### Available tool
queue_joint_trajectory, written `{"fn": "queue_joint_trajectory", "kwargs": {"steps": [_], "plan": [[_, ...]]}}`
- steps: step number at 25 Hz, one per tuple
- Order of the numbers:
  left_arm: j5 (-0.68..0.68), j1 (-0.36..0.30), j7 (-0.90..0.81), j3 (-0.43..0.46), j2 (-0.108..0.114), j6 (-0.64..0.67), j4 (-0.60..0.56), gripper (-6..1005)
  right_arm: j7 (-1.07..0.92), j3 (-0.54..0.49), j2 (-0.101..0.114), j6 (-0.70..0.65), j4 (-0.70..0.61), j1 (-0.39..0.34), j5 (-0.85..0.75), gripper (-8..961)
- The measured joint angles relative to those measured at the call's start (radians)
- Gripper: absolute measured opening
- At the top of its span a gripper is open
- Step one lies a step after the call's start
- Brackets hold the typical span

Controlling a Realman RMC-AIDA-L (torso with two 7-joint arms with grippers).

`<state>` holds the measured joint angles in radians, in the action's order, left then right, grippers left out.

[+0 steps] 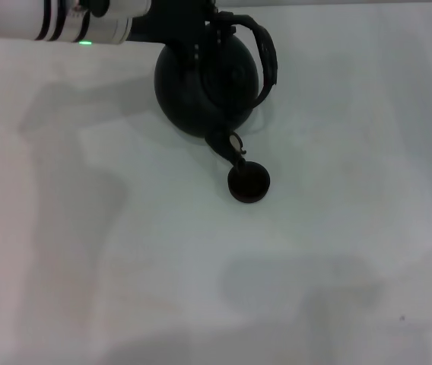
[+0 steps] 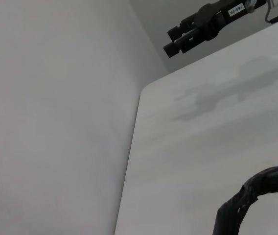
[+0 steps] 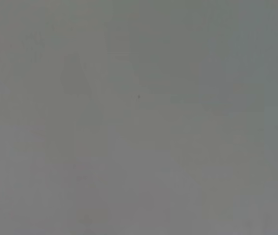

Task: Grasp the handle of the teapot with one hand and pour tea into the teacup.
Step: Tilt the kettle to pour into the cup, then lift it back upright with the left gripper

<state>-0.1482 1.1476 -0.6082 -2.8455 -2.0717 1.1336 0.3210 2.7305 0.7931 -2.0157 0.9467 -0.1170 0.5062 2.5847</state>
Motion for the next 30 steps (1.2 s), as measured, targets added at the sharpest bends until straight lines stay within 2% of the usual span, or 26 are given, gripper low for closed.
{"fn": "queue_joint_trajectory", "kwargs": {"steps": [20, 30], "plan": [[-0.070, -0.053, 0.007, 0.000, -0.003, 0.025, -0.018, 98, 0.003, 0.000, 0.000, -0.002, 0.000, 0.000, -0.002, 841], [-0.226, -0.131, 0.036, 0.000, -0.001, 0.082, -0.011, 98, 0.006, 0.000, 0.001, -0.002, 0.000, -0.001, -0.005, 841]]}}
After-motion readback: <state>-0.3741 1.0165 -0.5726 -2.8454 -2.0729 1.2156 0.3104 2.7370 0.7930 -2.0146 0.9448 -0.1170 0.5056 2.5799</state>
